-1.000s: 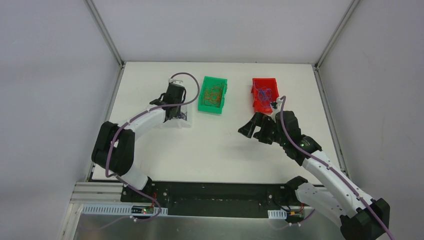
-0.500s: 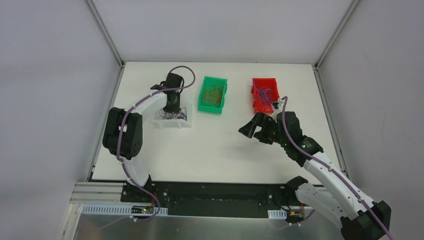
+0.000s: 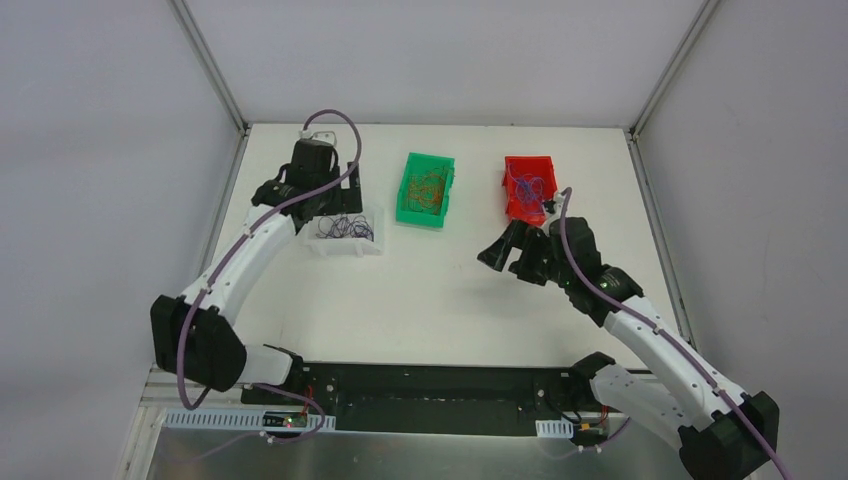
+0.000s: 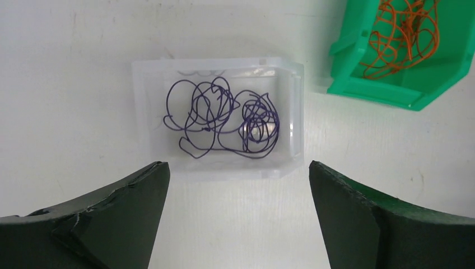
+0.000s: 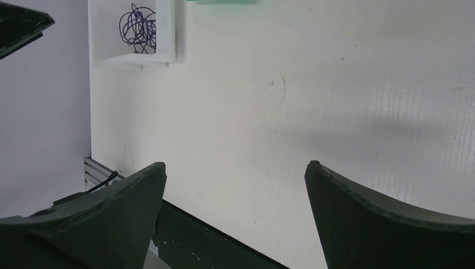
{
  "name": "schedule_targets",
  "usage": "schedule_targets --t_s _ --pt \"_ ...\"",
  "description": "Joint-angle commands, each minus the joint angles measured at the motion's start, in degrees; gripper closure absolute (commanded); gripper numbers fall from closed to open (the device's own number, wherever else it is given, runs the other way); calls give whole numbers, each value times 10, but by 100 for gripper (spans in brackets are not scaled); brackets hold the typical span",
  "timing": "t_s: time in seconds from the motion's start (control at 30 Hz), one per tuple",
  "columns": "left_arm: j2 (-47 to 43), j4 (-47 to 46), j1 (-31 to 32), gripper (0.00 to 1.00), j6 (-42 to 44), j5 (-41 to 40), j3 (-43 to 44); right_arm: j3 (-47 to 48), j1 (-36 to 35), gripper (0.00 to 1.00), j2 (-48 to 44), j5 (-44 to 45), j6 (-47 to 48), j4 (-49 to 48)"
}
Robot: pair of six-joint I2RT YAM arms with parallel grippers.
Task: Untangle the cables
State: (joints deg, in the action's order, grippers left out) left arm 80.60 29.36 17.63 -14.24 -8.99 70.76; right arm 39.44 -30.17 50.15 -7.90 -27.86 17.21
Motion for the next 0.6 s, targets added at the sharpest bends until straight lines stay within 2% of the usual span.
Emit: schedule_targets --t_s 0.0,0.17,0.37,0.57 --pt "-102 12 0 1 -38 18 -56 37 3 1 0 44 15 1" --pt "-227 -31 1 1 -52 57 -166 14 4 1 -26 145 37 -37" --pt "-336 -71 1 1 -95 60 -287 -128 3 1 -133 202 41 -222" --pt "-392 -133 1 1 -102 40 -382 -239 4 1 -207 388 62 -260"
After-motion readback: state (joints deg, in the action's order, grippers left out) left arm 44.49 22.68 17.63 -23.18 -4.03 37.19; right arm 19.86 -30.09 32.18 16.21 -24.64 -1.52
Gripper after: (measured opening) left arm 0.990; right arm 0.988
